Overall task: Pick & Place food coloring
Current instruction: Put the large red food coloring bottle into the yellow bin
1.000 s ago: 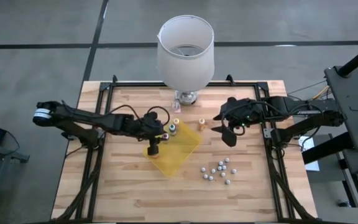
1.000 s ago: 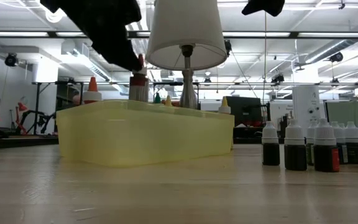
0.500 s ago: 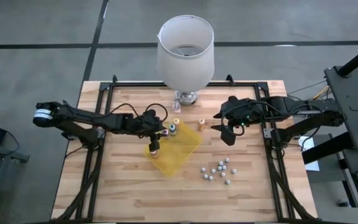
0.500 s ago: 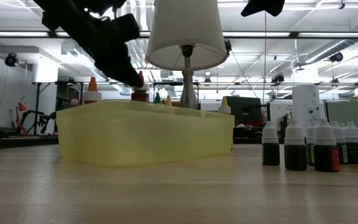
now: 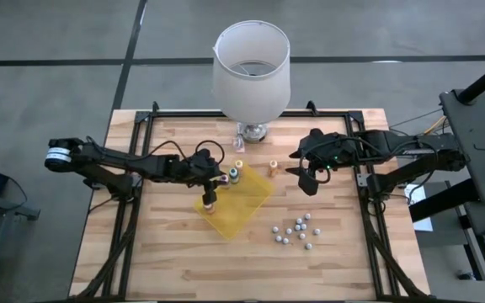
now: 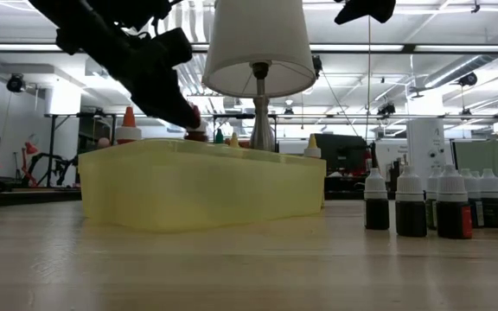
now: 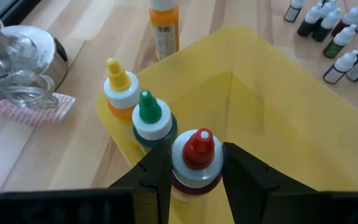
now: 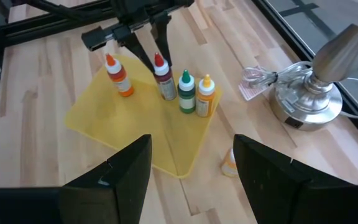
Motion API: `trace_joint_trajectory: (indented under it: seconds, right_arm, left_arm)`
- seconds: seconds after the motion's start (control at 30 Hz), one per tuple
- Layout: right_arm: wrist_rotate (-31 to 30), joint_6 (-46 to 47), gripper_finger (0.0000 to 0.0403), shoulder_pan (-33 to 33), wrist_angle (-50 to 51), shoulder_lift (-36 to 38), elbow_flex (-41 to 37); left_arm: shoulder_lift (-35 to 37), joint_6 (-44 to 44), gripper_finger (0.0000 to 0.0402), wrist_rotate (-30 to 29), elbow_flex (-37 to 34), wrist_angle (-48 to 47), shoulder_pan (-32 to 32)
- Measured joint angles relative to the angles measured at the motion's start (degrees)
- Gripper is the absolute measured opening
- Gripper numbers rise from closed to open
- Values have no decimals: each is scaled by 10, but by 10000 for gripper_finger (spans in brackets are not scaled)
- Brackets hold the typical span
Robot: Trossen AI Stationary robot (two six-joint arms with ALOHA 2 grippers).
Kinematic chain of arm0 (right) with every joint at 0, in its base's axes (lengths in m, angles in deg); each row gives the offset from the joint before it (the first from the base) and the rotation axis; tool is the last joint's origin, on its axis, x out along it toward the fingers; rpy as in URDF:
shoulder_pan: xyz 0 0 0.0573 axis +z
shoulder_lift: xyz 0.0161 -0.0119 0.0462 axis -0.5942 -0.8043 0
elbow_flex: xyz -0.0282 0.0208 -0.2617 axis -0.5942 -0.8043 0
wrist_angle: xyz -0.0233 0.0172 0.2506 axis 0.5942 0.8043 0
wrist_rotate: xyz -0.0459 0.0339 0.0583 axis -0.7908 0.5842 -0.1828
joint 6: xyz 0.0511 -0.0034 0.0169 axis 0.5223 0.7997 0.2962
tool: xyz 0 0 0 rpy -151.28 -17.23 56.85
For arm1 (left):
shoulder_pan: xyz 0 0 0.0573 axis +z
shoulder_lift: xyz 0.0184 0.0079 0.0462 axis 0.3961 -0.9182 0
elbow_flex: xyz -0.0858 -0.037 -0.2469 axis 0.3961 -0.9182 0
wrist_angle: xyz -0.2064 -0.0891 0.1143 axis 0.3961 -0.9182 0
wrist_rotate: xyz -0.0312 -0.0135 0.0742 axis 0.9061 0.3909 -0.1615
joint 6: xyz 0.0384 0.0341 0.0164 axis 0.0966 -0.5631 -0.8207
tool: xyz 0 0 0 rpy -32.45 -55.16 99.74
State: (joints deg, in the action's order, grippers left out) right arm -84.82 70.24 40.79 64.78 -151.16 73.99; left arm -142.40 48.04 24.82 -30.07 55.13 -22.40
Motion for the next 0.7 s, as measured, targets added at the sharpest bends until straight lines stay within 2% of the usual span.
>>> trace_joint_trajectory:
  seconds: [0.7]
  right_arm:
    - [-14,-4,219,0,-10,0,0]
  left_arm:
    - [0,24,92,13,-28,34,17]
